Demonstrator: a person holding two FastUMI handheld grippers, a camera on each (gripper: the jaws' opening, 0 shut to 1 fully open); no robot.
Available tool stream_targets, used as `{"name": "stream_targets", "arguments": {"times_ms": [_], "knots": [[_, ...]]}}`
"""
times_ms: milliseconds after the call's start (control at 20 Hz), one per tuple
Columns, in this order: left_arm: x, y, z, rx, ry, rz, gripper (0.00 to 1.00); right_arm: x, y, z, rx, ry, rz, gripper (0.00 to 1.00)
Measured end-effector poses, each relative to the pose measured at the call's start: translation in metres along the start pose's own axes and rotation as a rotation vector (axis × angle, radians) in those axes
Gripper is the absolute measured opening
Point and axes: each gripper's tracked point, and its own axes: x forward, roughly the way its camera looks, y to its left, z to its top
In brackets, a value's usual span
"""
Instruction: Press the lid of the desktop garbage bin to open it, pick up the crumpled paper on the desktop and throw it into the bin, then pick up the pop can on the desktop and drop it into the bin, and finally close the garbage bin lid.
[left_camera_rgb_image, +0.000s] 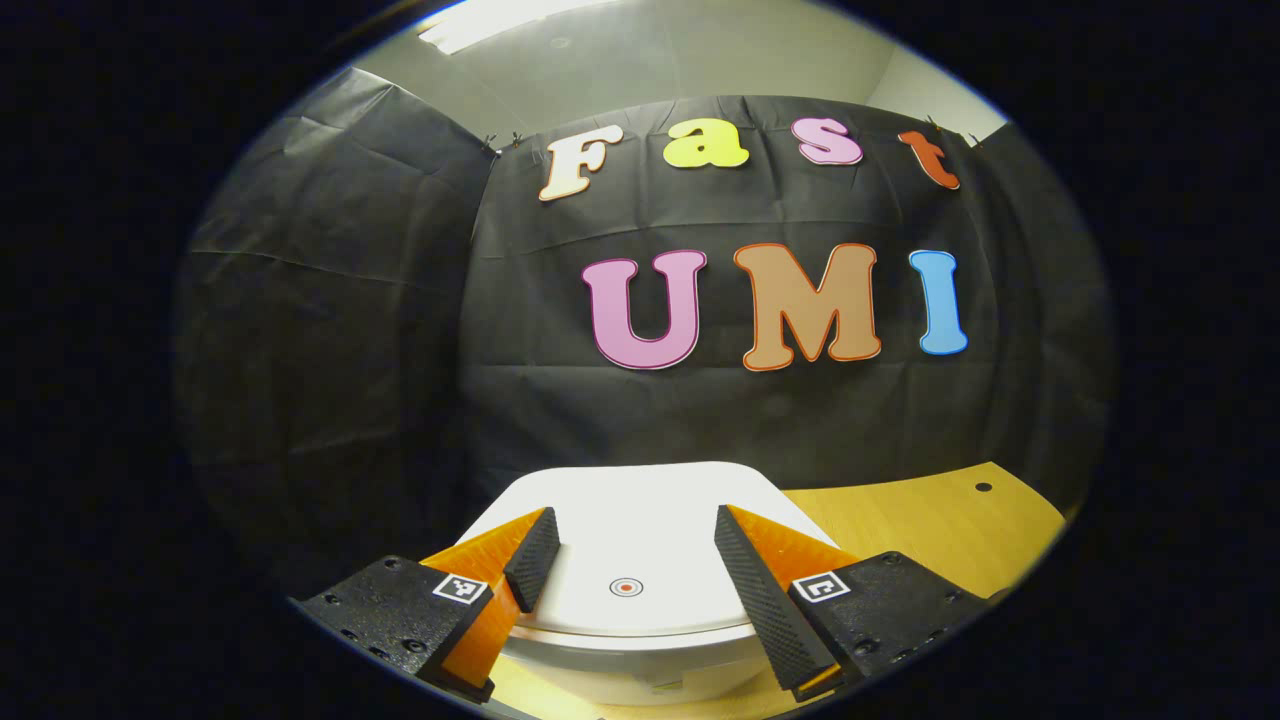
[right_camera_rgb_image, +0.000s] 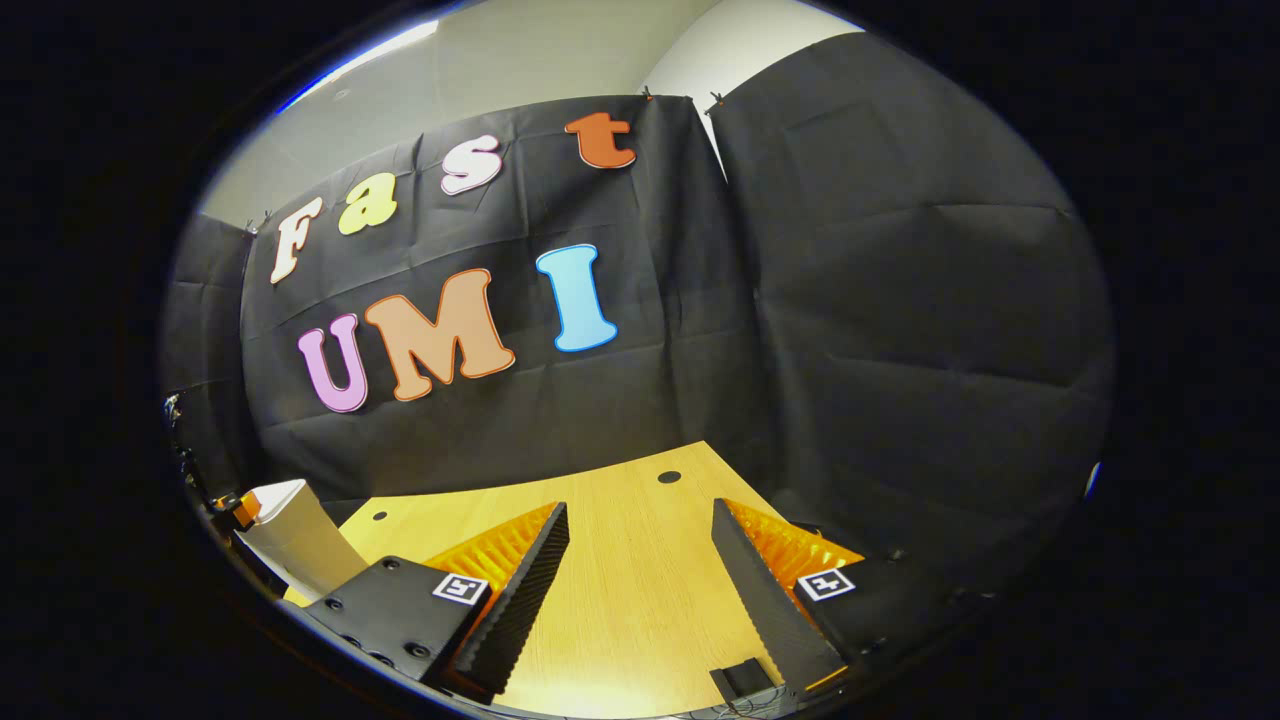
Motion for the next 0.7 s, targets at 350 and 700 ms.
{"name": "stream_targets", "arguments": {"times_ms": [350,700], "knots": [[0.002,0.003,-0.006,0.039,0.005,0.033,0.95,0.001,-0.005,-0.011,0.027,0.022,-0.015,0.96],[0.004,0.000,-0.013,0.021,0.034,0.014,0.95,0.009,0.014,-0.014,0.003,0.040,0.026,0.96]]}}
